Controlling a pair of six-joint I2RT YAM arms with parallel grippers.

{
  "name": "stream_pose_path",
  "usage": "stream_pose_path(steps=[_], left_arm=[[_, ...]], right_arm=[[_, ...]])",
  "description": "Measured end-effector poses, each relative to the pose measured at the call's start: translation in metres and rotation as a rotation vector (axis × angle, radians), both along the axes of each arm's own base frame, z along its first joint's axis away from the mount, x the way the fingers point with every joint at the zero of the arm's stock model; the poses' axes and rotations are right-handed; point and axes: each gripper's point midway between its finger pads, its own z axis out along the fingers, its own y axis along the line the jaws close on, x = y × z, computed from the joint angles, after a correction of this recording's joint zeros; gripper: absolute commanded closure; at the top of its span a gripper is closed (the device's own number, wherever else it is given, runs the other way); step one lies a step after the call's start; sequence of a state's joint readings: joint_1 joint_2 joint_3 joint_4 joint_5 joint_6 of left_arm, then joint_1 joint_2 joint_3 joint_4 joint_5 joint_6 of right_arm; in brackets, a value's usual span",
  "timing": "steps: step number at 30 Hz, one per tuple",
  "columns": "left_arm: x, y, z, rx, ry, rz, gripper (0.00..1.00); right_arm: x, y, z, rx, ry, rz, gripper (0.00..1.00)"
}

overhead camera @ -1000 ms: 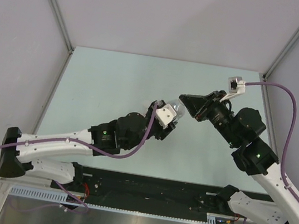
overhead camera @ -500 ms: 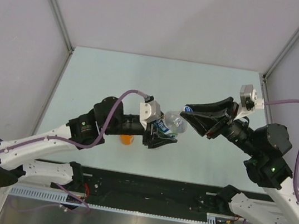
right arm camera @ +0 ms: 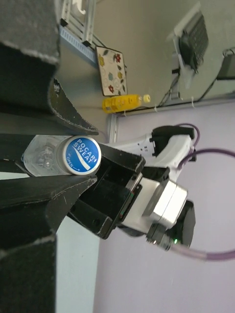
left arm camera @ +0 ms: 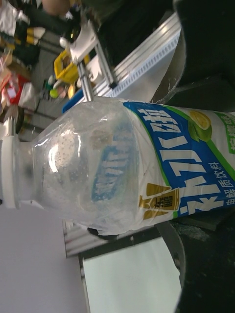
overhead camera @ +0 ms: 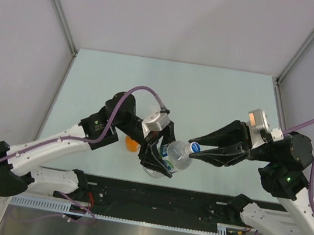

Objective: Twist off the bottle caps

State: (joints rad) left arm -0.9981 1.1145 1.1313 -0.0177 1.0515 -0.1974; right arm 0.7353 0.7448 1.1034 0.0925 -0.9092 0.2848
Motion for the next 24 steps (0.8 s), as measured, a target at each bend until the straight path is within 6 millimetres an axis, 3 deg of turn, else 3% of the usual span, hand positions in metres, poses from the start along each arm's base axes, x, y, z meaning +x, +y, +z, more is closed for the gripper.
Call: stream_pose_path(steps=[11, 24], left_arm=[[-0.025, 0.0, 0.0, 0.015, 0.116, -0.294, 1.0], [-0.031, 0.004, 0.003, 0.034, 0.144, -0.419, 1.0]], right_arm=[[-0.03, -0.007, -0.004, -0.017, -0.151, 0.162, 1.0], [-0.038, -0.009, -0.005, -0.015, -0.229, 0.222, 1.0]])
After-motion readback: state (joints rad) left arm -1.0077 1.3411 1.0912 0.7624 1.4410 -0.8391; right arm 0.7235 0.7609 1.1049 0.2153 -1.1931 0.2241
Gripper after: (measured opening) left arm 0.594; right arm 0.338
